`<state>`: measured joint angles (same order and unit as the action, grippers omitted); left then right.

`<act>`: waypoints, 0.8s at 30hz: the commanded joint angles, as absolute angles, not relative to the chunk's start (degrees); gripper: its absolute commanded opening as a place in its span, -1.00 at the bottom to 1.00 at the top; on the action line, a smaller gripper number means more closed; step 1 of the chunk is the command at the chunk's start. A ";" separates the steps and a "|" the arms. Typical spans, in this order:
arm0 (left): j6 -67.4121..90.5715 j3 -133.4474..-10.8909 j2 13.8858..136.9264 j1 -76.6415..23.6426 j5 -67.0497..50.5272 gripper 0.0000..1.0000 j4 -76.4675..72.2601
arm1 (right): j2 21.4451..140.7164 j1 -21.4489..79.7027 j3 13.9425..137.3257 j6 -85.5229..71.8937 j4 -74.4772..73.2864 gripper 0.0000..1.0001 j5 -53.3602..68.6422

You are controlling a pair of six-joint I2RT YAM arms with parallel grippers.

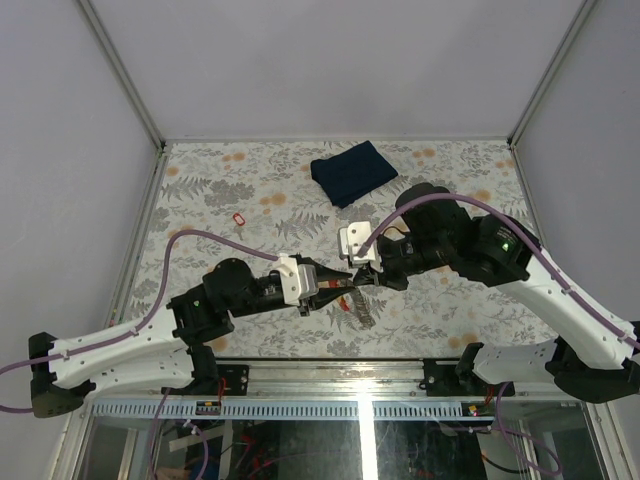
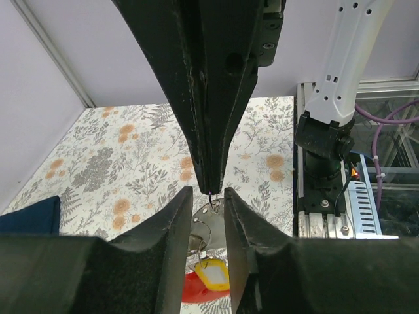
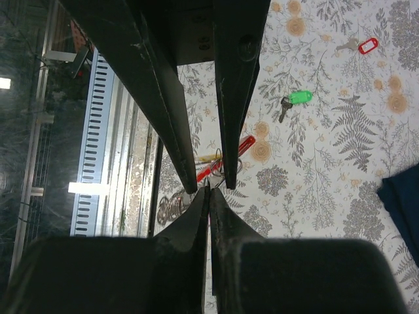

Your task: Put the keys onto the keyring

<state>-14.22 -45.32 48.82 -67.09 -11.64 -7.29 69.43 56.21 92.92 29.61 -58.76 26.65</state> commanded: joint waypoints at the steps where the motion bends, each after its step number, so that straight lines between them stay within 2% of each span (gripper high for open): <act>1: -14.22 -47.33 49.15 -67.30 -12.49 -0.55 -10.53 | 67.35 56.87 92.67 30.32 -55.23 -1.00 28.28; 5: -14.41 -47.61 49.36 -67.29 -12.54 -0.60 -9.32 | 66.86 56.95 92.24 30.33 -54.56 -1.00 28.31; 8: -14.55 -47.64 49.22 -67.30 -12.50 -0.50 -8.61 | 66.37 57.00 92.10 30.57 -54.13 -1.00 28.21; 12: -14.56 -47.56 48.71 -67.28 -12.30 -0.48 -8.20 | 65.67 56.99 91.69 30.74 -53.64 -1.00 28.10; 24: -15.26 -48.93 50.38 -67.32 -13.20 -0.61 -8.32 | 65.35 56.96 90.62 30.49 -52.07 -1.00 29.44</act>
<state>-14.26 -46.39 49.89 -67.09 -12.49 -6.72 66.76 56.31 90.37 30.09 -55.92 27.42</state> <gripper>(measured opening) 0.196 0.009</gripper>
